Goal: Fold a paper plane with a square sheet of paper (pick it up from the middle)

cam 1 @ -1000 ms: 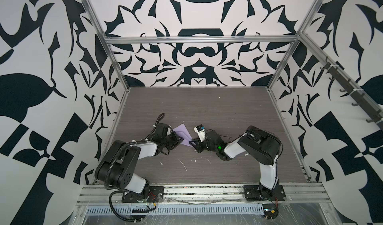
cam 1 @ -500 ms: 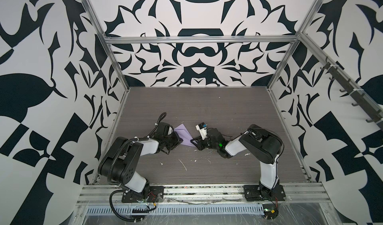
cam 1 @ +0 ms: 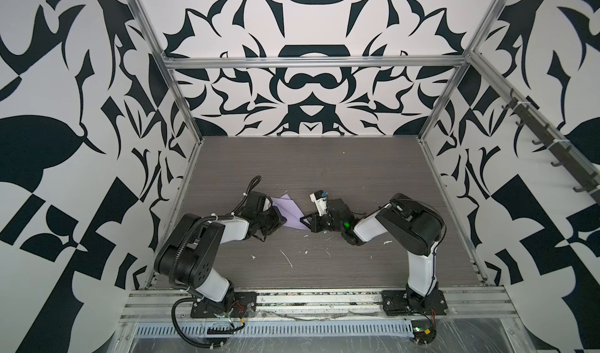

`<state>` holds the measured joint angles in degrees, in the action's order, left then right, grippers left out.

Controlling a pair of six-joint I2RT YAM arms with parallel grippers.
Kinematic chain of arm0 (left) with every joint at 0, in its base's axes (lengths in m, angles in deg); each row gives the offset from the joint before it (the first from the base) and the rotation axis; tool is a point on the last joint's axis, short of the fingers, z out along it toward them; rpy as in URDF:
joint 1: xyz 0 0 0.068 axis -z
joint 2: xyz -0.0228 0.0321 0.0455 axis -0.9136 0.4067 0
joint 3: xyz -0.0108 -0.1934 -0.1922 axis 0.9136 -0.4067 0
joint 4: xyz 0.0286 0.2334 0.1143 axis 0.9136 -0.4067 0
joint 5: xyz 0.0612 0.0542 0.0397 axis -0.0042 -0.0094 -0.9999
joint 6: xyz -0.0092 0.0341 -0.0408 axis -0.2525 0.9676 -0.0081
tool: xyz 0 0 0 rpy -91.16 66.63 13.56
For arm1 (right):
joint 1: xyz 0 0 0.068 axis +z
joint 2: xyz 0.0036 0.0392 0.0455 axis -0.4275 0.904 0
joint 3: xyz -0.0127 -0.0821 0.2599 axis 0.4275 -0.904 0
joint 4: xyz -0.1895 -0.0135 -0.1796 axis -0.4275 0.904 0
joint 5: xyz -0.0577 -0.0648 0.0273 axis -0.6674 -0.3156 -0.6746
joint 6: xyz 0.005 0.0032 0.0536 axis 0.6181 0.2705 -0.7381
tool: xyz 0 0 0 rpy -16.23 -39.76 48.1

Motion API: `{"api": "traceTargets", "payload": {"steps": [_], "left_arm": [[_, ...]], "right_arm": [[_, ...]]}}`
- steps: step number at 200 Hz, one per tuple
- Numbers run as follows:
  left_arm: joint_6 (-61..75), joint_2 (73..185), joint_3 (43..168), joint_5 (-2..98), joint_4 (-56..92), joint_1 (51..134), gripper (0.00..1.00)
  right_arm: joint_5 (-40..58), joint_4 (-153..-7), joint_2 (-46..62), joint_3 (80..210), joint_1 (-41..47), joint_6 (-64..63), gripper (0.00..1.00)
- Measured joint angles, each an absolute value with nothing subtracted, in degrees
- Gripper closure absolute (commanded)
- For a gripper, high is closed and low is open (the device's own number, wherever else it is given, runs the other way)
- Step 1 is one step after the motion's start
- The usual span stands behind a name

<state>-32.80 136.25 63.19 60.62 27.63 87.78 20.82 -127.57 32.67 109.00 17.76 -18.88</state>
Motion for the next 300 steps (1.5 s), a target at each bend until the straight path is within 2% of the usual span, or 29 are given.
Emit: {"api": "traceTargets", "payload": {"steps": [61, 110, 155, 213, 300], "left_arm": [[-32.82, 136.58, 64.16, 60.53, 26.31, 87.78, 0.95], [-32.80, 136.58, 64.26, 60.46, 25.99, 87.78, 0.95], [-32.82, 136.79, 64.68, 60.51, 25.51, 87.78, 0.95], [-32.80, 137.17, 65.16, 60.49, 25.26, 87.78, 0.95], [-32.82, 137.21, 65.16, 60.53, 25.29, 87.78, 0.95]], "right_arm": [[19.58, -108.45, 26.62, 115.31, 18.19, -7.27, 0.75], [15.40, -101.30, 22.66, 115.36, 20.29, 2.26, 0.72], [11.36, -97.59, 22.47, 115.36, 22.17, 5.56, 0.72], [7.49, -97.02, 22.47, 115.25, 23.31, 6.91, 0.79], [7.58, -97.98, 22.51, 114.94, 23.31, 5.25, 0.89]]}}
